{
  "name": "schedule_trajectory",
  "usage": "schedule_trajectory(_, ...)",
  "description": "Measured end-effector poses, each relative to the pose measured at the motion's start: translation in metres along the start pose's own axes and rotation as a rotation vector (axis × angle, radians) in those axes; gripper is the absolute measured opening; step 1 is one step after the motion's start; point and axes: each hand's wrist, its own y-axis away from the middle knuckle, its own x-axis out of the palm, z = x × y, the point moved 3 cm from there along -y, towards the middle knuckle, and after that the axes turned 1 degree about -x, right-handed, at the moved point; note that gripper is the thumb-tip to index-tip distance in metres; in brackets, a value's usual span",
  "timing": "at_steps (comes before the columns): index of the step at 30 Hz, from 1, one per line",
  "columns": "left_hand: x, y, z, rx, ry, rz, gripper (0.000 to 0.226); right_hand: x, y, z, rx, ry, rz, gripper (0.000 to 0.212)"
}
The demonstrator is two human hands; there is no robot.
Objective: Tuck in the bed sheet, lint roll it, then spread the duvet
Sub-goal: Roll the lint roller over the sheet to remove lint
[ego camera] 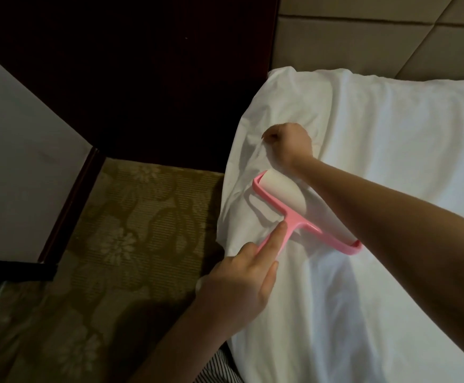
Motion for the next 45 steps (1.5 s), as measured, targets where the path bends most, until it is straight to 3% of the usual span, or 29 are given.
schedule_trajectory(4,-0.004,-0.003,-0.005,0.021,-0.004,0.021,0.048,0.004,-0.028,0.042,-0.179,-0.068,0.017,0.026)
schedule_trajectory(9,-0.006,-0.012,0.000,-0.106,0.163,0.160,0.057,0.044,-0.041,0.038,-0.046,-0.061,0.075,0.023)
schedule_trajectory(11,-0.004,-0.013,-0.001,-0.188,0.217,0.242,0.053,0.052,-0.040,0.026,-0.029,-0.017,0.168,0.022)
schedule_trajectory(14,-0.004,-0.019,-0.009,-0.204,0.206,0.240,0.060,0.054,-0.042,0.030,-0.066,0.240,0.453,0.027)
schedule_trajectory(17,-0.009,-0.018,-0.022,-0.137,0.041,0.193,0.058,0.036,-0.039,0.047,-0.155,0.103,0.627,0.033)
schedule_trajectory(21,-0.004,-0.002,-0.064,-0.205,0.083,0.147,0.051,-0.035,-0.036,0.029,-0.149,-0.134,0.304,0.036)
schedule_trajectory(26,0.003,-0.084,-0.073,-0.305,-0.195,0.254,0.066,-0.127,0.008,-0.066,-0.022,-0.024,-0.032,0.038)
schedule_trajectory(28,0.020,-0.140,-0.067,-0.356,-0.089,0.209,0.069,-0.150,0.037,-0.102,0.059,0.055,-0.113,0.043)
schedule_trajectory(31,0.033,-0.198,-0.072,-0.396,0.031,0.293,0.068,-0.143,0.090,-0.137,0.170,0.273,0.013,0.068)
schedule_trajectory(34,0.035,-0.181,-0.085,-0.451,0.054,0.324,0.067,-0.116,0.125,-0.152,0.173,0.419,0.211,0.083)
schedule_trajectory(39,0.005,-0.056,-0.118,-0.473,-0.034,0.433,0.064,-0.108,0.124,-0.160,0.136,0.406,0.164,0.076)
schedule_trajectory(45,0.029,-0.184,-0.089,-0.451,-0.122,0.338,0.064,-0.106,0.125,-0.160,0.108,0.341,0.105,0.076)
